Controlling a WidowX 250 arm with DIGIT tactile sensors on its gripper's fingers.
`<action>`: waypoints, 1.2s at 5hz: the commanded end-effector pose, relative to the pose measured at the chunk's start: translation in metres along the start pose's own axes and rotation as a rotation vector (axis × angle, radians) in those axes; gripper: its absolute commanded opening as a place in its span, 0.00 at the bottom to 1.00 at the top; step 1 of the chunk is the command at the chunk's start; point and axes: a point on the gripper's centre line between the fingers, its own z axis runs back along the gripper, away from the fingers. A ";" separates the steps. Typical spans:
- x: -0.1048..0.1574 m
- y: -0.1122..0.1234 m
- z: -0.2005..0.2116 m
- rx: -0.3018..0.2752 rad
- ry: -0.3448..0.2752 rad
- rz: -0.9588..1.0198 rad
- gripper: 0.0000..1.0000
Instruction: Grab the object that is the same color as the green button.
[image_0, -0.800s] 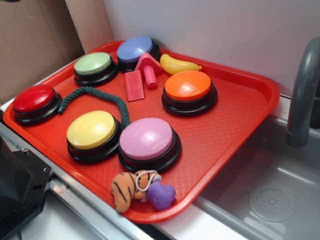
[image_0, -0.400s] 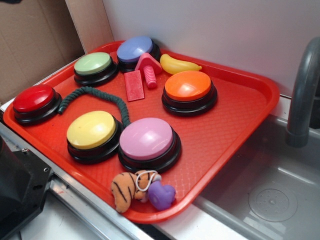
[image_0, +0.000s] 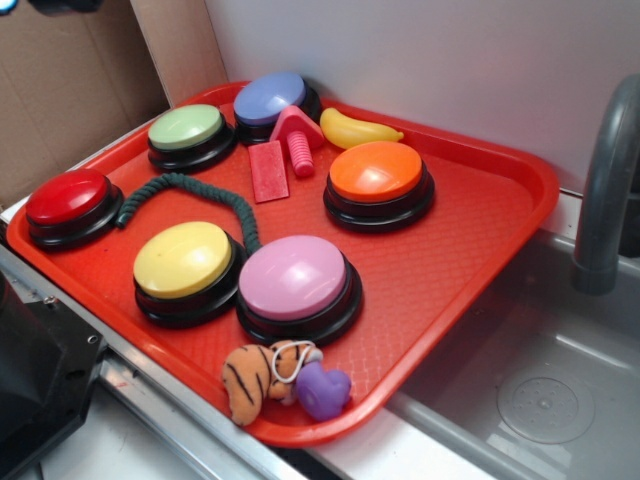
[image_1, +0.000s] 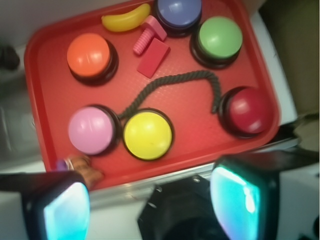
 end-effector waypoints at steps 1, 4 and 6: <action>0.034 0.018 -0.037 0.004 -0.077 0.416 1.00; 0.069 0.040 -0.114 0.070 -0.183 0.768 1.00; 0.084 0.051 -0.158 0.102 -0.154 0.843 1.00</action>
